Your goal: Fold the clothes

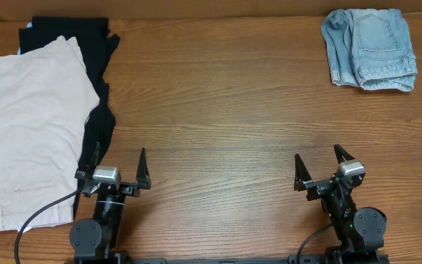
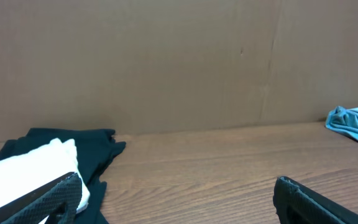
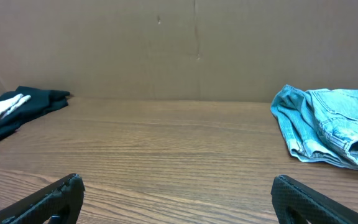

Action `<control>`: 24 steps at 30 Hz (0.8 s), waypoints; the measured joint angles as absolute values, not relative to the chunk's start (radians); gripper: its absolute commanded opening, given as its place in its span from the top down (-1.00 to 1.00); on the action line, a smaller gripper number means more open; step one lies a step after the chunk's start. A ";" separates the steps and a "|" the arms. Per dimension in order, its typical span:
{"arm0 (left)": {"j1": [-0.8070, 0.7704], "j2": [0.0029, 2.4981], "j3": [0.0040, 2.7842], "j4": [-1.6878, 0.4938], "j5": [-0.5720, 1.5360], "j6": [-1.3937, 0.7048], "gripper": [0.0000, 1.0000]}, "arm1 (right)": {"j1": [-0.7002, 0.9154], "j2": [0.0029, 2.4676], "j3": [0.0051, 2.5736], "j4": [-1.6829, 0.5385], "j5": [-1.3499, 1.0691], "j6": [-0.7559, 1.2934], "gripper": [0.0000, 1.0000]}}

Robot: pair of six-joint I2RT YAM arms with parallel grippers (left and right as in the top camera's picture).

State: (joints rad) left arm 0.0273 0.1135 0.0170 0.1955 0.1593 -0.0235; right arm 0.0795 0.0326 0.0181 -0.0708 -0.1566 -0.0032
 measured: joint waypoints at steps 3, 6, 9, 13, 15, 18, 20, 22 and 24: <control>0.027 0.085 0.017 0.149 0.150 -0.023 -1.00 | 0.080 0.033 0.018 -0.070 -0.157 -0.004 -1.00; 0.027 0.049 0.014 0.067 0.140 -0.023 -1.00 | 0.080 0.033 0.018 -0.070 -0.157 -0.004 -1.00; 0.027 0.021 0.011 -0.004 0.132 -0.023 -1.00 | 0.079 0.033 0.018 -0.071 -0.156 -0.003 -1.00; 0.027 0.016 0.009 -0.067 0.122 -0.023 -1.00 | 0.080 0.033 0.018 -0.071 -0.157 -0.003 -1.00; 0.027 0.015 0.009 -0.067 0.117 -0.023 -0.99 | 0.080 0.033 0.018 -0.071 -0.157 -0.003 -1.00; 0.027 0.015 0.009 -0.067 0.115 -0.023 -0.99 | 0.080 0.033 0.018 -0.071 -0.157 -0.003 -1.00; 0.027 0.015 0.009 -0.067 0.115 -0.023 -1.00 | 0.080 0.033 0.018 -0.071 -0.157 -0.004 -1.00; 0.027 0.015 0.009 -0.067 0.115 -0.023 -1.00 | 0.080 0.033 0.018 -0.070 -0.157 -0.003 -1.00; 0.027 0.015 0.009 -0.067 0.115 -0.023 -1.00 | 0.079 0.033 0.018 -0.070 -0.157 -0.003 -1.00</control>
State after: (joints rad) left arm 0.0273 0.0151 0.0090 -0.0673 0.1146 -0.0235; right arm 0.0792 0.0326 0.0181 -0.0704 -0.1566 -0.0029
